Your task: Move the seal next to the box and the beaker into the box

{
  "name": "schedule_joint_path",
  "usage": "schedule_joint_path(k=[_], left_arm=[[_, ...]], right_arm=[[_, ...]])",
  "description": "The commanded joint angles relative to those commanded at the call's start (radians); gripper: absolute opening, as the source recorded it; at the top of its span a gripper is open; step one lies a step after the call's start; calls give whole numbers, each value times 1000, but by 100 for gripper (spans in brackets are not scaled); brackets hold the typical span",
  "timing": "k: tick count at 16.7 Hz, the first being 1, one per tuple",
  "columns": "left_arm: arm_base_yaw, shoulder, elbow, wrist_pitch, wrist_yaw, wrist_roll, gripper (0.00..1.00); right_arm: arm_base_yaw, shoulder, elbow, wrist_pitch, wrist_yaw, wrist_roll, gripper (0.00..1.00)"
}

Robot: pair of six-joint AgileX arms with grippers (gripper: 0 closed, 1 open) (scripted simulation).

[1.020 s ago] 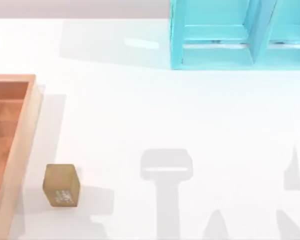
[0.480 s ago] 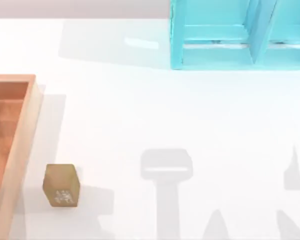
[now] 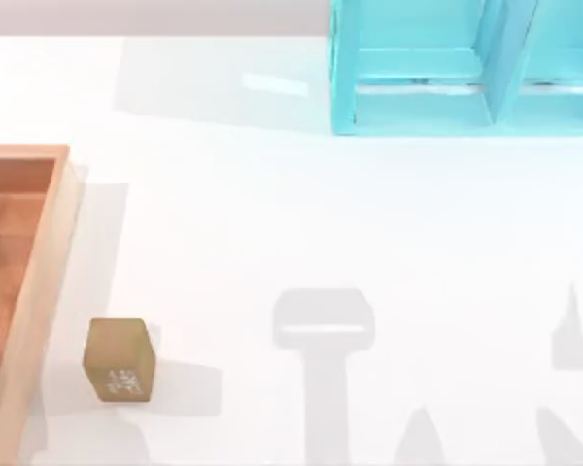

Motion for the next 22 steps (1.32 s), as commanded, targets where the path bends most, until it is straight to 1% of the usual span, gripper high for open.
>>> schedule_joint_path(k=[2,6,19,20,22], left_arm=[[-4,29,-21,28,9,-5,0],[-5,30,-22,30,9,-5,0],[-5,30,-22,30,9,-5,98],[-5,30,-22,30,9,-5,100],[-5,30,-22,30,9,-5,100]], right_arm=[[0,0,0,0,0,0,100],[0,0,0,0,0,0,100],[0,0,0,0,0,0,100],[0,0,0,0,0,0,100],[0,0,0,0,0,0,100]])
